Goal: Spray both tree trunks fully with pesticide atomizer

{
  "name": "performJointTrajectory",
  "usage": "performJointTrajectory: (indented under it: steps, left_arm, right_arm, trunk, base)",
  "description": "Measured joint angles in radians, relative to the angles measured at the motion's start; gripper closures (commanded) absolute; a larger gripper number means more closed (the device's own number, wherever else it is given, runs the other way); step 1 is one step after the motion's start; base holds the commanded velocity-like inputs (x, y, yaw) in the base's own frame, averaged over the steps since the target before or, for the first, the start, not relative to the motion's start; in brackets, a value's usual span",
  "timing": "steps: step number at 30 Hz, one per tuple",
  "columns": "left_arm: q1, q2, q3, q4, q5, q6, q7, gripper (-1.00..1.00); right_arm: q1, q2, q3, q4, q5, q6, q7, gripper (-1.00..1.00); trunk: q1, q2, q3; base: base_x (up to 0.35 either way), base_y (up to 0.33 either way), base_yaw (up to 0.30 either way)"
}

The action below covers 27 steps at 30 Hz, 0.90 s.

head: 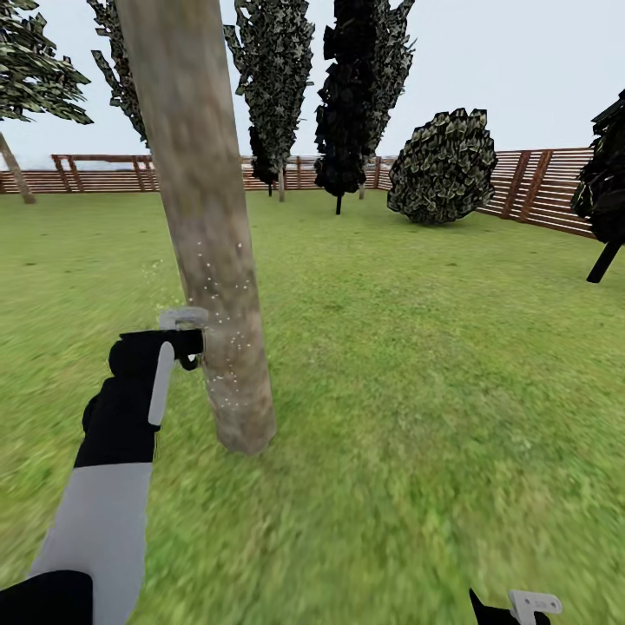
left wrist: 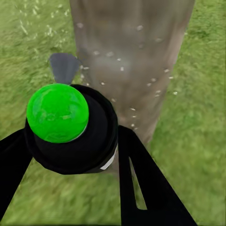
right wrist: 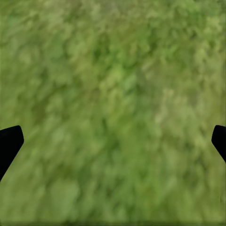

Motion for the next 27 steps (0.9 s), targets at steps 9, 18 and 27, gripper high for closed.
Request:
performJointTrajectory:
  steps: [9,18,27]
  left_arm:
    - [0.217,0.013,-0.011,0.003,0.009,-0.042,-0.003,1.00]
    - [0.316,0.006,-0.009,0.246,0.003,-0.250,0.012,1.00]
    - [0.342,-0.003,-0.008,0.349,0.011,-0.372,0.010,1.00]
  right_arm:
    - [0.000,0.000,0.001,0.000,0.000,0.000,0.000,-1.00]
    - [0.000,0.000,0.000,0.000,-0.001,-0.001,0.000,-1.00]
    - [0.000,-0.001,0.000,-0.002,-0.001,-0.002,0.000,-1.00]
  trunk:
    - [0.000,0.000,0.000]
    - [0.000,0.000,0.000]
    - [0.000,0.000,0.000]
  base:
    - [0.000,0.000,0.000]
    - [0.000,0.000,0.000]
    - [0.071,-0.072,0.000]
